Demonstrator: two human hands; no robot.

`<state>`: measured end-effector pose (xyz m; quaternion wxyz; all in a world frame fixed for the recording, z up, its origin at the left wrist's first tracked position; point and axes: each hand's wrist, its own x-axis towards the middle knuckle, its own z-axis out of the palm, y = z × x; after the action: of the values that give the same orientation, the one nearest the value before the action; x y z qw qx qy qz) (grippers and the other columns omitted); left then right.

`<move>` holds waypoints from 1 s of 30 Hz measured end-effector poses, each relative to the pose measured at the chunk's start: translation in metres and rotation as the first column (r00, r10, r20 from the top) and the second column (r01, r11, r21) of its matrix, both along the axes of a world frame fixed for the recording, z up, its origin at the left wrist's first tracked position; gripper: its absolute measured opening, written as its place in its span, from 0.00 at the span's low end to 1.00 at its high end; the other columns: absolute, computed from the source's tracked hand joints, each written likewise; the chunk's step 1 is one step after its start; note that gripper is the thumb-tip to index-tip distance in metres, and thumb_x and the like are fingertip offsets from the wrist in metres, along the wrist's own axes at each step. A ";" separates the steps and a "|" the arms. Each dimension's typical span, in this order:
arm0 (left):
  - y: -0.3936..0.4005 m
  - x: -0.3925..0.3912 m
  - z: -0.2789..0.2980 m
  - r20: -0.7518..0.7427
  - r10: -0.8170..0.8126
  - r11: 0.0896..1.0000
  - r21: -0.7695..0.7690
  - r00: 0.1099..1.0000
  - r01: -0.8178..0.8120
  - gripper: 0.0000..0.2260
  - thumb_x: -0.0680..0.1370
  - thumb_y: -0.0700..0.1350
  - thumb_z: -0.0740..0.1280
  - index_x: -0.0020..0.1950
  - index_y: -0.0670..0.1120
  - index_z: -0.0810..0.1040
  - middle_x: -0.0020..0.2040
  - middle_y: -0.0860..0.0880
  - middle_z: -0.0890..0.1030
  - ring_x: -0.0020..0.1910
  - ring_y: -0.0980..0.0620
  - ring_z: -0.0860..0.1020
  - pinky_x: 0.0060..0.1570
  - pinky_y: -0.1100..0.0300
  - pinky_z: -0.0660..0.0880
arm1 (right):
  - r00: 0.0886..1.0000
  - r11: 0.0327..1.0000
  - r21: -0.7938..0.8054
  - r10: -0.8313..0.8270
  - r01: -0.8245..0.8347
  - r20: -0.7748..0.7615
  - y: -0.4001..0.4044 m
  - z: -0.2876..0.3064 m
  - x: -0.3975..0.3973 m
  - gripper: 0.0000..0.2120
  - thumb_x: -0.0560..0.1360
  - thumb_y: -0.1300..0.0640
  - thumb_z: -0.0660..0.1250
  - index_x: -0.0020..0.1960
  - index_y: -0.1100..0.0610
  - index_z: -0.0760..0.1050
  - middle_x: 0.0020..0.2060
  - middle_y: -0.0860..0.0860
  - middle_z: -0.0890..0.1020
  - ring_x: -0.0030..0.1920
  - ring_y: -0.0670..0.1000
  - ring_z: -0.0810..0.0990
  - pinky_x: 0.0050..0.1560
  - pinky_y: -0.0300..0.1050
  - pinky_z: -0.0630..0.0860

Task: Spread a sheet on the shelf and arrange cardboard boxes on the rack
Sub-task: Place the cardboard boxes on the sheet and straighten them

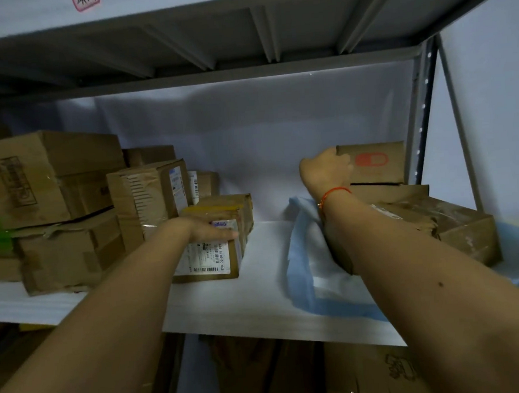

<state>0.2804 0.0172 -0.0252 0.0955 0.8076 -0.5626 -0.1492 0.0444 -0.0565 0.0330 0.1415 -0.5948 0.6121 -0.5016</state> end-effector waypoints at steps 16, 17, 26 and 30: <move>0.028 -0.043 -0.009 0.000 0.317 0.803 -0.533 0.948 -0.269 0.35 0.68 0.72 0.58 0.66 0.51 0.73 0.67 0.44 0.67 0.67 0.39 0.63 0.65 0.41 0.65 | 0.880 0.875 0.149 0.472 -0.461 -0.047 0.027 -0.027 0.017 0.14 0.75 0.51 0.65 0.49 0.62 0.77 0.46 0.59 0.81 0.50 0.60 0.79 0.51 0.51 0.75; 0.028 -0.047 -0.001 -0.020 0.315 0.796 -0.539 0.949 -0.276 0.36 0.68 0.73 0.57 0.67 0.51 0.72 0.67 0.44 0.67 0.66 0.39 0.64 0.64 0.42 0.65 | 0.836 0.827 0.154 0.549 -0.541 -0.012 0.032 -0.028 0.018 0.17 0.75 0.48 0.66 0.53 0.62 0.77 0.52 0.60 0.80 0.53 0.58 0.78 0.55 0.52 0.75; 0.019 -0.071 0.055 -0.249 0.184 0.737 -0.605 0.951 -0.301 0.24 0.67 0.73 0.57 0.39 0.53 0.74 0.54 0.47 0.78 0.58 0.43 0.73 0.54 0.51 0.68 | 0.581 0.575 0.128 0.814 -0.808 0.010 0.035 -0.029 0.022 0.37 0.67 0.52 0.78 0.68 0.55 0.61 0.55 0.49 0.75 0.56 0.50 0.77 0.55 0.44 0.78; 0.014 -0.086 0.060 -0.340 0.045 0.610 -0.735 0.939 -0.296 0.31 0.71 0.73 0.55 0.61 0.52 0.74 0.67 0.46 0.71 0.68 0.41 0.66 0.66 0.44 0.65 | 0.702 0.702 -0.041 0.712 -0.711 0.017 0.029 -0.016 0.000 0.26 0.66 0.56 0.77 0.57 0.54 0.66 0.45 0.44 0.76 0.46 0.45 0.77 0.44 0.36 0.77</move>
<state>0.1940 0.0308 0.0351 0.5287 0.7063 -0.4708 0.0025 0.0447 -0.0280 0.0174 0.3245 -0.7789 0.3248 -0.4271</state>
